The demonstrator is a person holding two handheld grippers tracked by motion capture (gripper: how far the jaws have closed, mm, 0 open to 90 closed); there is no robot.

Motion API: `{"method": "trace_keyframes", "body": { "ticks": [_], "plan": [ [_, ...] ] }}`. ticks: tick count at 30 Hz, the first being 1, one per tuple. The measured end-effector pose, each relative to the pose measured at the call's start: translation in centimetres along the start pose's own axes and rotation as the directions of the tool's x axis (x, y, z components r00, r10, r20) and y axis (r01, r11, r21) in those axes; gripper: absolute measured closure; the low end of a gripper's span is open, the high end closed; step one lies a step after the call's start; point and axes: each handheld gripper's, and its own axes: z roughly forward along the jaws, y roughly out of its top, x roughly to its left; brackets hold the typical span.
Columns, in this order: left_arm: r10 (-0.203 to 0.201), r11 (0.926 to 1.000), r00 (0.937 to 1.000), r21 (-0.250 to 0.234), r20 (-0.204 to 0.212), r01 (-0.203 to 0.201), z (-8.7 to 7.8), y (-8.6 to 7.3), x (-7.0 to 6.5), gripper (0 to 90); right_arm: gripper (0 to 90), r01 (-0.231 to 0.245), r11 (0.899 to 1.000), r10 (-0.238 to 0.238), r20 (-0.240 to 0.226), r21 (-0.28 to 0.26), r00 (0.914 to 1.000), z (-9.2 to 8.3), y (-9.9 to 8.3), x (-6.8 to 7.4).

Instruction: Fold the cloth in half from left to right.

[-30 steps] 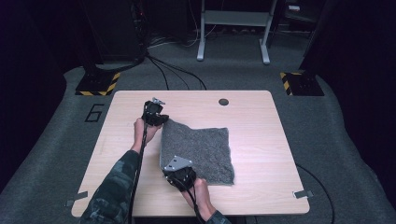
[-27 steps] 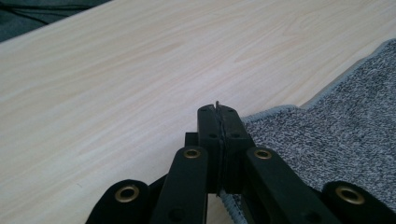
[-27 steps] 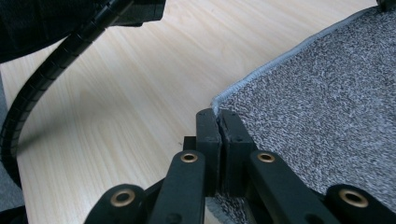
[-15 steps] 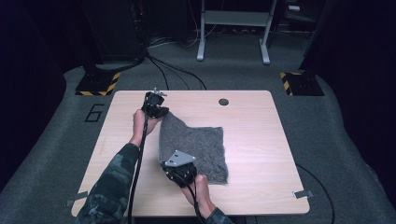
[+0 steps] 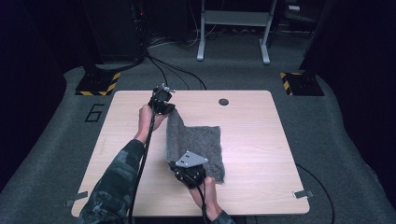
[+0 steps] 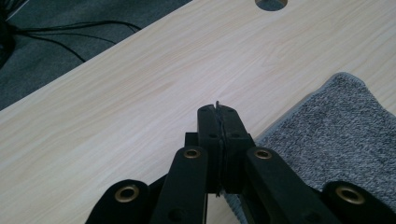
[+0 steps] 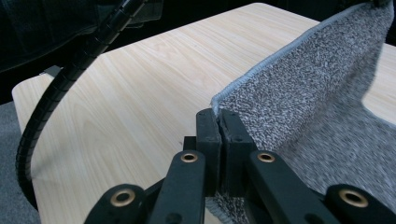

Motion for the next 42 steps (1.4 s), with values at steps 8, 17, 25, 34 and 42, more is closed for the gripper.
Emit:
{"method": "trace_keyframes", "body": {
  "ticks": [8, 17, 25, 34, 42],
  "plan": [
    [0.017, 0.9998, 0.9998, 0.007, 0.012, -0.017, 1.3, 0.8, -1.4, 89.4, 88.2, -0.036, 0.999, 0.036, 0.026, -0.007, 0.999, -1.0, -1.2, -1.1],
    [0.045, 0.9984, 0.9986, 0.032, 0.027, -0.046, 2.7, 1.7, -3.1, 89.2, 88.1, -0.063, 0.998, 0.062, 0.045, 0.018, 0.997, -1.5, -2.7, -2.0],
    [0.066, 0.9959, 0.9971, 0.06, 0.04, -0.068, 4.6, 2.3, -4.8, 89.2, 87.9, -0.093, 0.995, 0.092, 0.059, 0.019, 0.994, -1.8, -3.9, -2.7],
    [0.079, 0.9936, 0.9946, 0.076, 0.067, -0.084, 6.6, 2.9, -6.8, 89.1, 87.9, -0.121, 0.993, 0.119, 0.081, 0.018, 0.9896, -2.6, -5.1, -3.6],
    [0.092, 0.9925, 0.992, 0.073, 0.087, -0.098, 7.9, 3.6, -8.6, 88.8, 87.4, -0.147, 0.989, 0.143, 0.107, 0.033, 0.9839, -3.7, -6.7, -4.7]
  ]
}}
